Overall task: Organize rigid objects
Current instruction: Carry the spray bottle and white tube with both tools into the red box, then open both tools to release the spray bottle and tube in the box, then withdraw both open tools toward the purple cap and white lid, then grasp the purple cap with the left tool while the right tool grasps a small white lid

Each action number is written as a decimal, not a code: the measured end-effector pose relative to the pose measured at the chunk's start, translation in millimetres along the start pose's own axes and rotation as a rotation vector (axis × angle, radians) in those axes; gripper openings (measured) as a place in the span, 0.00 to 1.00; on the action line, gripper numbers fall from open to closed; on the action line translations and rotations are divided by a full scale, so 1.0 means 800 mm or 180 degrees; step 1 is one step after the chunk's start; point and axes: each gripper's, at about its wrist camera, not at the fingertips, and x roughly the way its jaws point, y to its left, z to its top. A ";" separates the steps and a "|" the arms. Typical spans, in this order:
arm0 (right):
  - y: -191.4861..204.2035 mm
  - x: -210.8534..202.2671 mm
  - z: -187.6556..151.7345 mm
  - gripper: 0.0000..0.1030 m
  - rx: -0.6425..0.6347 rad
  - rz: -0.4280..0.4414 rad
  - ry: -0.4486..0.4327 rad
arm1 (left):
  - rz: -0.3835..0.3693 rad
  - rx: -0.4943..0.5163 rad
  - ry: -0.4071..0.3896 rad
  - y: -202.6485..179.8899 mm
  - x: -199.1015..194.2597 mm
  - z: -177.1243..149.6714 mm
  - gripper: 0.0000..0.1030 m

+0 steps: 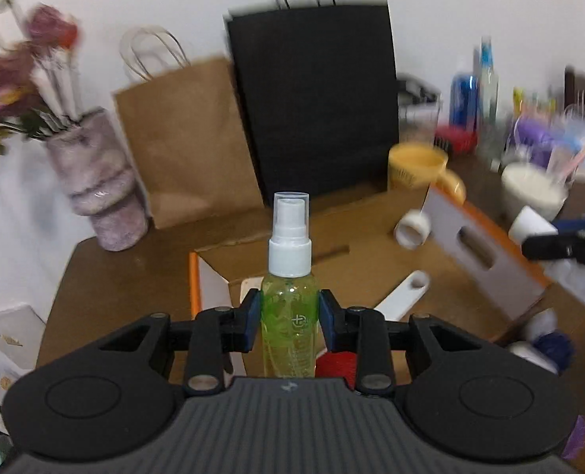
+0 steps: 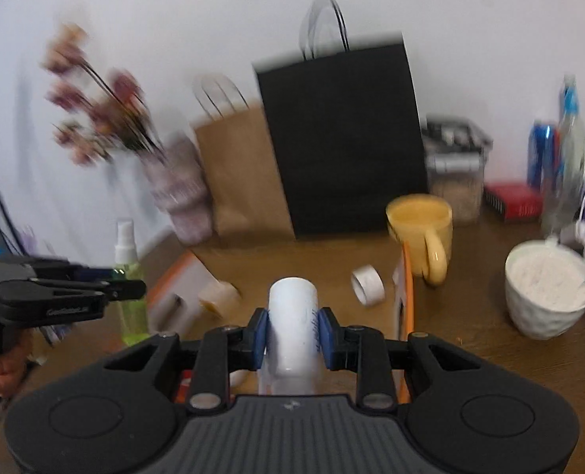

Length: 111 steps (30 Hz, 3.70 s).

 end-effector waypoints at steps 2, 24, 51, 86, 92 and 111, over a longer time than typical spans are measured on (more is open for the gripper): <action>-0.007 0.035 0.006 0.26 -0.0069 -0.0150 0.0157 | -0.0039 0.0165 0.0203 -0.007 0.042 -0.003 0.30; -0.008 0.137 0.031 0.52 -0.0504 -0.0802 0.0289 | 0.0047 -0.0131 0.0420 0.014 0.127 0.003 0.47; 0.101 -0.172 -0.145 0.72 -0.0695 -0.0159 -0.1148 | 0.0667 -0.1093 -0.1600 -0.059 -0.265 -0.178 0.73; 0.059 -0.279 -0.362 0.81 -0.0301 -0.0311 -0.0786 | 0.0484 -0.0984 -0.1026 -0.193 -0.306 -0.352 1.00; 0.006 -0.248 -0.311 0.80 -0.0277 -0.0372 -0.0814 | 0.0313 -0.0899 -0.0931 -0.234 -0.246 -0.307 1.00; -0.113 -0.004 -0.139 0.24 -0.0302 0.0010 0.0001 | -0.0445 -0.0874 -0.0327 -0.292 -0.058 -0.201 0.52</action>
